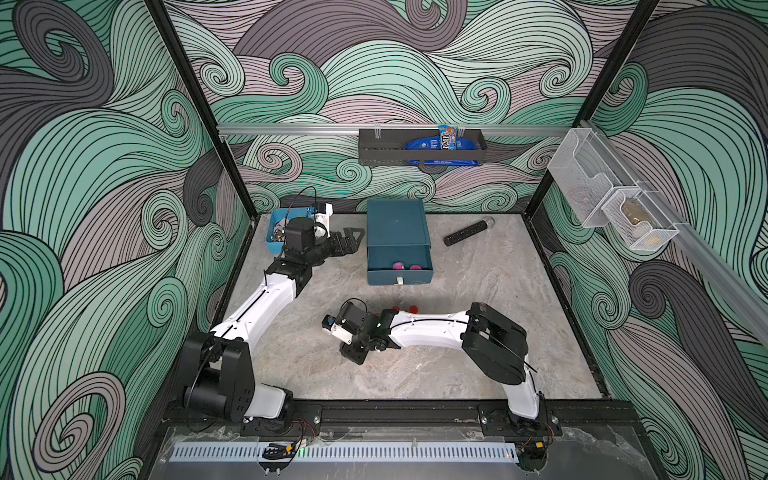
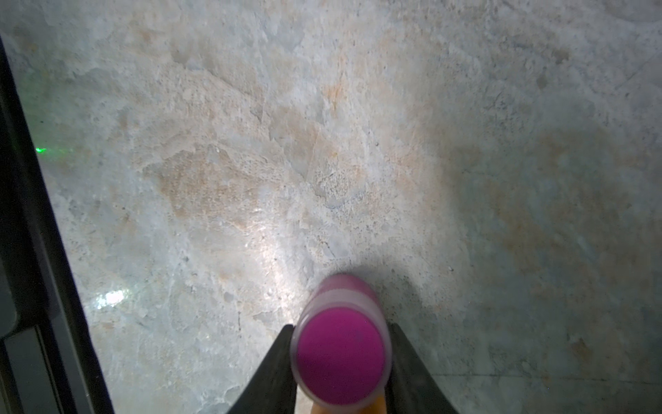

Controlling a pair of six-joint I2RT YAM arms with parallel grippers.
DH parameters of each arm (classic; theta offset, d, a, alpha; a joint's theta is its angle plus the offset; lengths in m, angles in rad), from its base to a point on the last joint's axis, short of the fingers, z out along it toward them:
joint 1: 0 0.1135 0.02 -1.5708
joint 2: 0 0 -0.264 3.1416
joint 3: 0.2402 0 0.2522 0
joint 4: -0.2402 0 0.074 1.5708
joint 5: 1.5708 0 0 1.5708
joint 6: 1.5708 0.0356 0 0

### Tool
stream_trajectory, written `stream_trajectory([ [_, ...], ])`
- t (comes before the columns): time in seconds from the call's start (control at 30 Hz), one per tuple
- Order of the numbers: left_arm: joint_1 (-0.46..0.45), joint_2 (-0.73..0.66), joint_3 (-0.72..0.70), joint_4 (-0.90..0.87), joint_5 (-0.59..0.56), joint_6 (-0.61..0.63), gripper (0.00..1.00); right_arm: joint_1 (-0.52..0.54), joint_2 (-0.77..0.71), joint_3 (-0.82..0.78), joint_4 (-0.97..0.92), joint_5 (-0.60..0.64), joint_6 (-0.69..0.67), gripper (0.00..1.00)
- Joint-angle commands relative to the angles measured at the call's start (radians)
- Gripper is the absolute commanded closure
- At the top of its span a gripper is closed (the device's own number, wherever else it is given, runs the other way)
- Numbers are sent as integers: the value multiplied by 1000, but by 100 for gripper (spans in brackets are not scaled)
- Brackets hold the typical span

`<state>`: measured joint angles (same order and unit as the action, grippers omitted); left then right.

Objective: Put the paint cans in the drawer according to color
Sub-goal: Pick up the paint can at the center of the board.

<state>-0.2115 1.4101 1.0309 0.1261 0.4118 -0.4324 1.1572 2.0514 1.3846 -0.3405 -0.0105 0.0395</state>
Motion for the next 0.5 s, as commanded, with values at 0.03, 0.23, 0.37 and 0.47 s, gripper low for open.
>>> stream_trajectory([
  [0.03,8,6,2,4,-1,-2,2,5,-28,23,-5,3,3,67],
  [0.23,8,6,1,6,-2,-4,3,6,-90,31,-6,29,10,72],
  [0.37,9,6,-3,14,-3,-7,3,-2,-148,28,-7,40,20,74],
  [0.47,10,6,-5,16,-2,-8,3,-9,-202,32,-27,63,25,75],
])
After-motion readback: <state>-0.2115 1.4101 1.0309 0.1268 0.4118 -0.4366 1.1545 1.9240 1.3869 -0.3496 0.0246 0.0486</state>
